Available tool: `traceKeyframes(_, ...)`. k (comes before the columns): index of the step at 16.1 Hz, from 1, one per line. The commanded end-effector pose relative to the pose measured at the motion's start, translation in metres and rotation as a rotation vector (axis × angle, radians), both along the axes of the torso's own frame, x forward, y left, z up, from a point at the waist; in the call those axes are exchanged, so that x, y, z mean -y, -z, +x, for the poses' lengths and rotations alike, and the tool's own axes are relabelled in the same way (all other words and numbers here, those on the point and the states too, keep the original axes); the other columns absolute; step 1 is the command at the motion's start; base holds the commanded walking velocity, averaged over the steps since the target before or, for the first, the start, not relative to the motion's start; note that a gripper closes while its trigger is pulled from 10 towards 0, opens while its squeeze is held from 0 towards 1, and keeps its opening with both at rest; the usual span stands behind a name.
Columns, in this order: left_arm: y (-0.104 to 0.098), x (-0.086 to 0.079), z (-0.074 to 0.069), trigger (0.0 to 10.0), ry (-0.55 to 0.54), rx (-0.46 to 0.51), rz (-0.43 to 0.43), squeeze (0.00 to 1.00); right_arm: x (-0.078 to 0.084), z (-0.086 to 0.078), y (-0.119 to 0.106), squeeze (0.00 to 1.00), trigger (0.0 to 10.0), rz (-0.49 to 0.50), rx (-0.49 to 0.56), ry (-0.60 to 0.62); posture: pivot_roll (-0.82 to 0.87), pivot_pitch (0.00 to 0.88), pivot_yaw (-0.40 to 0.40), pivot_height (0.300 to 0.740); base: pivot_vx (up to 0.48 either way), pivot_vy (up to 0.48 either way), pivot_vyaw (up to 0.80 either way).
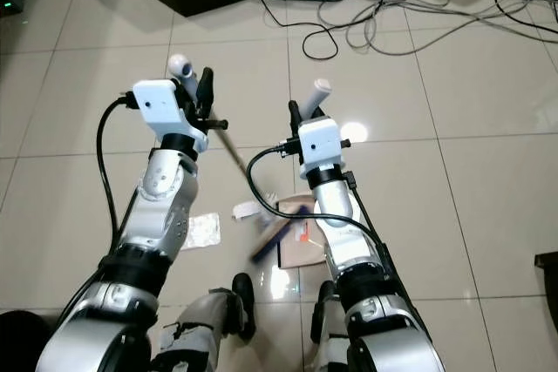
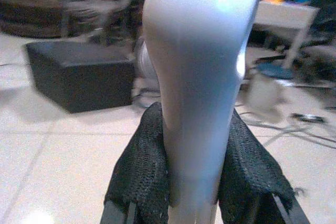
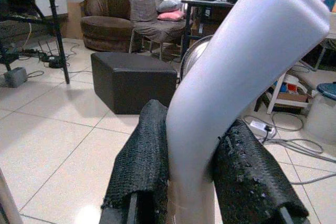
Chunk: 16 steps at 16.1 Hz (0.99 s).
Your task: Sweep floor
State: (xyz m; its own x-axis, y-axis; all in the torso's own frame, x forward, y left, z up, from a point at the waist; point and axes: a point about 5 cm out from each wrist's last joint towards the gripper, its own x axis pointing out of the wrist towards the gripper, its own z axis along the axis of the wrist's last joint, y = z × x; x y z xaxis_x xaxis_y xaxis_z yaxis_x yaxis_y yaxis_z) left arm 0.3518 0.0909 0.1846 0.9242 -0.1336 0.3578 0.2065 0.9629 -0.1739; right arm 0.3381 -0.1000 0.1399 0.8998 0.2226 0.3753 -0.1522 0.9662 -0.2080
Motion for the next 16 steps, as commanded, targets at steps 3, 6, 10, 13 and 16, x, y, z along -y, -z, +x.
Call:
traceKeyframes(3,-0.026,-0.024,-0.008,10.0,0.045,0.072,0.006,0.00,0.001,-0.001,0.010,0.00,10.0,0.014,-0.044,0.014,0.17,0.337,0.130,0.740,0.000,0.000,0.00)
traceKeyframes(6,-0.045,-0.044,-0.006,10.0,0.014,0.120,0.004,0.00,0.001,-0.001,0.011,0.00,10.0,0.012,-0.045,0.020,0.17,0.327,0.130,0.740,0.000,0.000,0.00)
traceKeyframes(10,-0.056,-0.065,0.001,10.0,-0.048,0.149,0.053,0.00,0.003,0.000,0.011,0.00,10.0,0.007,-0.046,0.025,0.16,0.320,0.131,0.740,0.000,0.000,0.00)
traceKeyframes(13,-0.038,-0.057,0.007,10.0,-0.042,0.125,0.125,0.00,0.003,-0.001,0.012,0.00,10.0,0.008,-0.043,0.028,0.14,0.317,0.130,0.740,0.000,0.000,0.00)
traceKeyframes(16,-0.016,-0.031,0.011,10.0,0.024,0.087,0.166,0.00,0.002,-0.003,0.013,0.00,10.0,0.008,-0.042,0.026,0.12,0.318,0.128,0.740,0.000,0.000,0.00)
